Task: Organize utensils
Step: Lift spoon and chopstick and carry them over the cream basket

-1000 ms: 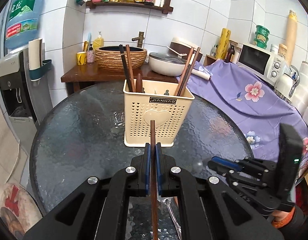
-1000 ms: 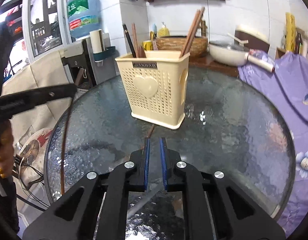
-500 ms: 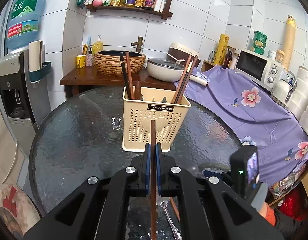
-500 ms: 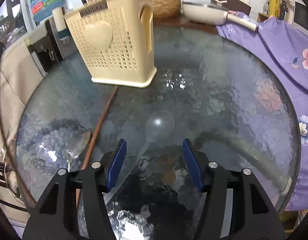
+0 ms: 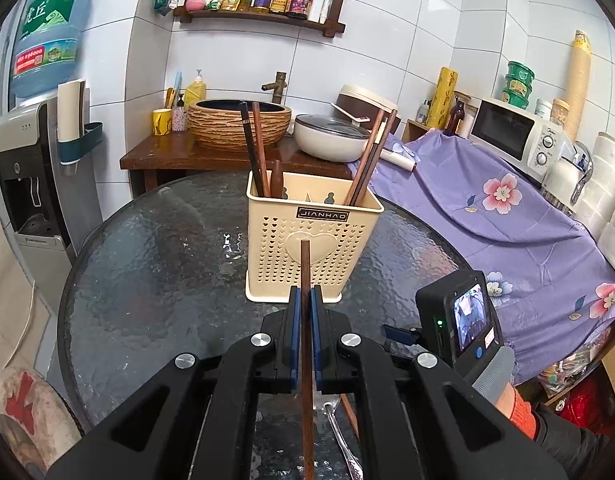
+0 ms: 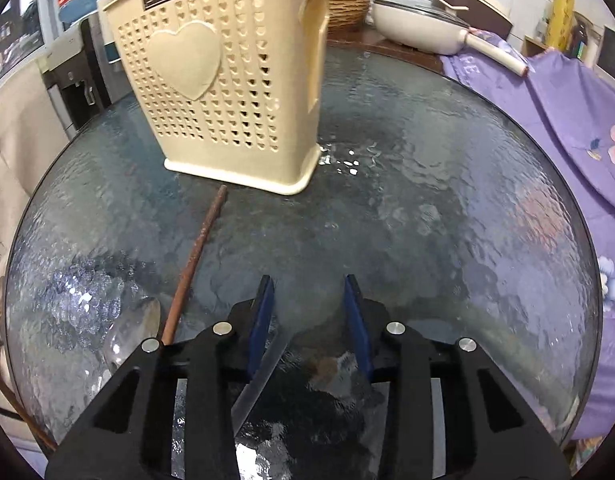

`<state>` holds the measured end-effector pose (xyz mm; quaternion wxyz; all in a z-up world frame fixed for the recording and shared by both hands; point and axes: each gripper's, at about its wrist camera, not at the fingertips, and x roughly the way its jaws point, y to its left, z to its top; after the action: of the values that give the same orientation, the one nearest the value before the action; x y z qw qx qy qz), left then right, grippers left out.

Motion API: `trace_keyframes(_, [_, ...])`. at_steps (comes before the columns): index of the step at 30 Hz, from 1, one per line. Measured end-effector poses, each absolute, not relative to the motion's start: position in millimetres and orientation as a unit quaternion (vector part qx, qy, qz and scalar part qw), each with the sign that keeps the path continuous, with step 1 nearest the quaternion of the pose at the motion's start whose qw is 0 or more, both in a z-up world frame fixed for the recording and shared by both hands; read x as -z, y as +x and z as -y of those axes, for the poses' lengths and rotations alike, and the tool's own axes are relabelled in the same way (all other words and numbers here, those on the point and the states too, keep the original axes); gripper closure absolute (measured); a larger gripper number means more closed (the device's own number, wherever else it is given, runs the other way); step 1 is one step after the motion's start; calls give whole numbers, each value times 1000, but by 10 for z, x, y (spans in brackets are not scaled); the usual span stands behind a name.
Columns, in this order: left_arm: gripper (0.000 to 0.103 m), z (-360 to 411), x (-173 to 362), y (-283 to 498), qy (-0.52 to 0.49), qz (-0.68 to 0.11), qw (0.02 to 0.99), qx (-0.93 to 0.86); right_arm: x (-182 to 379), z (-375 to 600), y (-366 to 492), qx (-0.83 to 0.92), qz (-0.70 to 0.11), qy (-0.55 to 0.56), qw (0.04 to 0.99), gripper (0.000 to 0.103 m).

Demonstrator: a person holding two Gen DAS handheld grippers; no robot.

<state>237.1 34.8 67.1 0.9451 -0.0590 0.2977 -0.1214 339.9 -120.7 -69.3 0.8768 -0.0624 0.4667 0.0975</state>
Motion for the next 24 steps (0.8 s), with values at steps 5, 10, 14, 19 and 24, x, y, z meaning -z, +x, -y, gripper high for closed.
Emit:
trace_keyframes(5, [98,-360,-688,2367,-62,-294,946,122,564,1236,3294,-134,-438,-42,888,67])
trace_keyframes(10, [98,-388,-787,2280,-65,-278,950,124,196,1270,3055,-170,-370,-38,912,67])
trace_keyframes(14, [98,-400,-861,2195,-67,-266,953,126,-115,1313,2839,-190,-318,-42,928,67])
trace_keyframes(19, [98,-363,-898,2142,-63,-261,955,129,-311,1342,2677,-210,-291,-45,932,67])
trace_keyframes(24, [98,-335,-910,2124,-61,-260,955,130,-332,1336,2621,-213,-291,-47,932,67])
